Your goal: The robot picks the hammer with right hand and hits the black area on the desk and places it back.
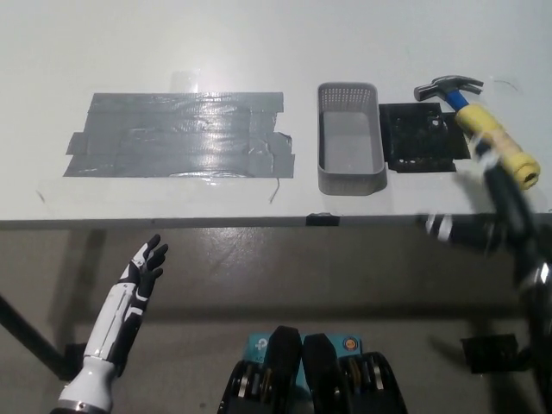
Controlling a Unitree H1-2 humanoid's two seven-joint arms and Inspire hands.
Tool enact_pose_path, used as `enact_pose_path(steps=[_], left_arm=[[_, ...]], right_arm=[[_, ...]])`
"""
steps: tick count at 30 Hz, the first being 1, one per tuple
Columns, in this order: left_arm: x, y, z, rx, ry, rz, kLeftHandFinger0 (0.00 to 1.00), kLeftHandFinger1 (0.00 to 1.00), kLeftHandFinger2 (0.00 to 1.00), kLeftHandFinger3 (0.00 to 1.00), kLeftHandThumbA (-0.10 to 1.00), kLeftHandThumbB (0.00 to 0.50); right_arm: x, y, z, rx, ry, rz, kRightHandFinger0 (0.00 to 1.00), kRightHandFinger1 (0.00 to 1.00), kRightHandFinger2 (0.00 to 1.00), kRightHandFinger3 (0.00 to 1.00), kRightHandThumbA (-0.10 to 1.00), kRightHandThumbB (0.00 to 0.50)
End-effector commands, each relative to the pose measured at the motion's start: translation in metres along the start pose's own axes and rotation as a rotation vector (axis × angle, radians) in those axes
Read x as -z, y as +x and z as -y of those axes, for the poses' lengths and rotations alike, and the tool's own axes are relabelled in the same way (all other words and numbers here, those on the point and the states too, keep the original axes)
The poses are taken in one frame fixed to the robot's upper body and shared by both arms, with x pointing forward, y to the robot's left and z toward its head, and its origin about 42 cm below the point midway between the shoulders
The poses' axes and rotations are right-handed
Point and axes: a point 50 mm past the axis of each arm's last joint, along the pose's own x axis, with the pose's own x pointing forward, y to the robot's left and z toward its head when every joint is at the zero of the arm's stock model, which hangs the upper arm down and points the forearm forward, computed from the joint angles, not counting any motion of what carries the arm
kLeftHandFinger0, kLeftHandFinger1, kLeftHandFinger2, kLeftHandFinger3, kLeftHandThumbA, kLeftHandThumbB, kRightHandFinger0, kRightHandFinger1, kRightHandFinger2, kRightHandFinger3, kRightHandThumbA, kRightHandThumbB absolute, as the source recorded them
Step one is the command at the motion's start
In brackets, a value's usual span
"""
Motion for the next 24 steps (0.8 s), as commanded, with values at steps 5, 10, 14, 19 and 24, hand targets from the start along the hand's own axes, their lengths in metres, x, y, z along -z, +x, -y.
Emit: enact_pose_path(steps=[5, 10, 14, 19, 24], left_arm=[[-0.017, 0.006, 0.001, 0.032, 0.013, 0.103, 1.00, 1.00, 1.00, 1.00, 1.00, 0.098], [-0.013, -0.001, 0.001, 0.036, 0.011, 0.087, 1.00, 1.00, 1.00, 1.00, 1.00, 0.103], [-0.012, -0.005, 0.002, 0.035, 0.023, 0.066, 1.00, 1.00, 1.00, 1.00, 1.00, 0.105], [-0.011, -0.008, 0.003, 0.024, 0.010, 0.056, 1.00, 1.00, 1.00, 1.00, 1.00, 0.111], [-0.009, -0.011, 0.000, 0.015, 0.014, 0.048, 1.00, 1.00, 1.00, 1.00, 1.00, 0.104]], right_arm=[[-0.038, -0.080, -0.027, 0.207, 0.310, 0.224, 1.00, 1.00, 1.00, 1.00, 1.00, 0.227], [-0.013, -0.093, -0.043, 0.188, 0.382, 0.141, 1.00, 1.00, 1.00, 1.00, 1.00, 0.210], [0.001, -0.096, -0.046, 0.165, 0.411, 0.106, 1.00, 1.00, 1.00, 1.00, 1.00, 0.161], [0.019, -0.100, -0.049, 0.165, 0.451, 0.043, 1.00, 1.00, 1.00, 1.00, 1.00, 0.230], [0.021, -0.103, -0.050, 0.151, 0.429, 0.040, 1.00, 1.00, 1.00, 1.00, 1.00, 0.172]])
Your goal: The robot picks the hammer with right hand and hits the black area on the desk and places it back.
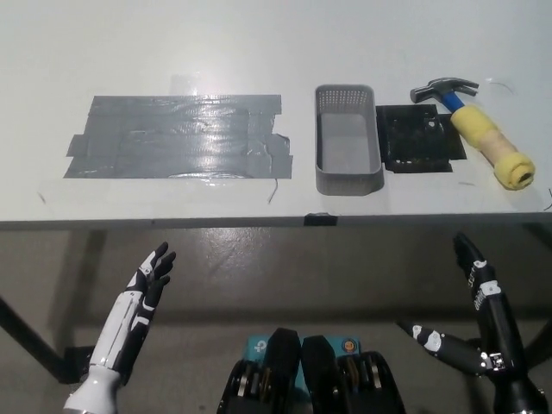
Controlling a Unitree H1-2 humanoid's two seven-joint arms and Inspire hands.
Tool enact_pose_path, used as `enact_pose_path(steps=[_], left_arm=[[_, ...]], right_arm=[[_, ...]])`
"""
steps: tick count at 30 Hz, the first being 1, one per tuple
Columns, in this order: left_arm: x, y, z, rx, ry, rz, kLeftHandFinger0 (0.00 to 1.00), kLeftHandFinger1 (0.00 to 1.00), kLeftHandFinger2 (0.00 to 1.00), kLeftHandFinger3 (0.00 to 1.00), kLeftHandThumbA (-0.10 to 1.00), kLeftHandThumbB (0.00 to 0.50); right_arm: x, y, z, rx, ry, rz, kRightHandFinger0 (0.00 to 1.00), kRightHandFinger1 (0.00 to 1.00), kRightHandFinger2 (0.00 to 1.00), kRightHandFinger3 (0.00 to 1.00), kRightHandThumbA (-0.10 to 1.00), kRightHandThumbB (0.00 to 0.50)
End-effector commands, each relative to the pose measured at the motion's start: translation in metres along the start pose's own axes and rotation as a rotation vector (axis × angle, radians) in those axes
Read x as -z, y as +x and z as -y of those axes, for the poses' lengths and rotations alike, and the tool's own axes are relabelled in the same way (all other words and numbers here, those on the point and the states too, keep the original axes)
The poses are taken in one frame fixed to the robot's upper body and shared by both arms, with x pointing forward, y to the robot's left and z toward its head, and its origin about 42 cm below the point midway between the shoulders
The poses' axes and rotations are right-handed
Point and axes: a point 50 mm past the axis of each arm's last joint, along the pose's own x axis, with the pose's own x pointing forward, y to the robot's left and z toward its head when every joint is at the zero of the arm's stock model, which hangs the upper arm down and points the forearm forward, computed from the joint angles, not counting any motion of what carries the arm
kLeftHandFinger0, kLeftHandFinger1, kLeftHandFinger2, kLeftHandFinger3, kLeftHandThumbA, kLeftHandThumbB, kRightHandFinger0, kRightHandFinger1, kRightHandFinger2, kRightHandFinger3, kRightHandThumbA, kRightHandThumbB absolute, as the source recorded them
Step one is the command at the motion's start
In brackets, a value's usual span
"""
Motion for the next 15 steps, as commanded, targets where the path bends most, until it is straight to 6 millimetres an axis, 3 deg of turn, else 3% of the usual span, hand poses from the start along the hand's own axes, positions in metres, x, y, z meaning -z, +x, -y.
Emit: enact_pose_path(steps=[1, 4, 15], left_arm=[[-0.0100, 0.0000, -0.0079, -0.008, 0.022, 0.053, 1.00, 1.00, 1.00, 1.00, 1.00, 0.105], [-0.0079, 0.0006, -0.0107, -0.014, 0.017, 0.052, 1.00, 1.00, 1.00, 1.00, 1.00, 0.124], [-0.0022, -0.0064, -0.0135, -0.023, 0.000, 0.024, 1.00, 1.00, 1.00, 1.00, 1.00, 0.116]], right_arm=[[-0.0066, 0.0015, 0.0040, 0.014, 0.027, 0.079, 1.00, 1.00, 1.00, 1.00, 1.00, 0.169], [-0.0048, 0.0001, 0.0017, 0.004, 0.023, 0.064, 1.00, 1.00, 1.00, 1.00, 1.00, 0.166], [-0.0033, -0.0051, -0.0033, -0.010, 0.005, 0.034, 1.00, 1.00, 1.00, 1.00, 1.00, 0.190]])
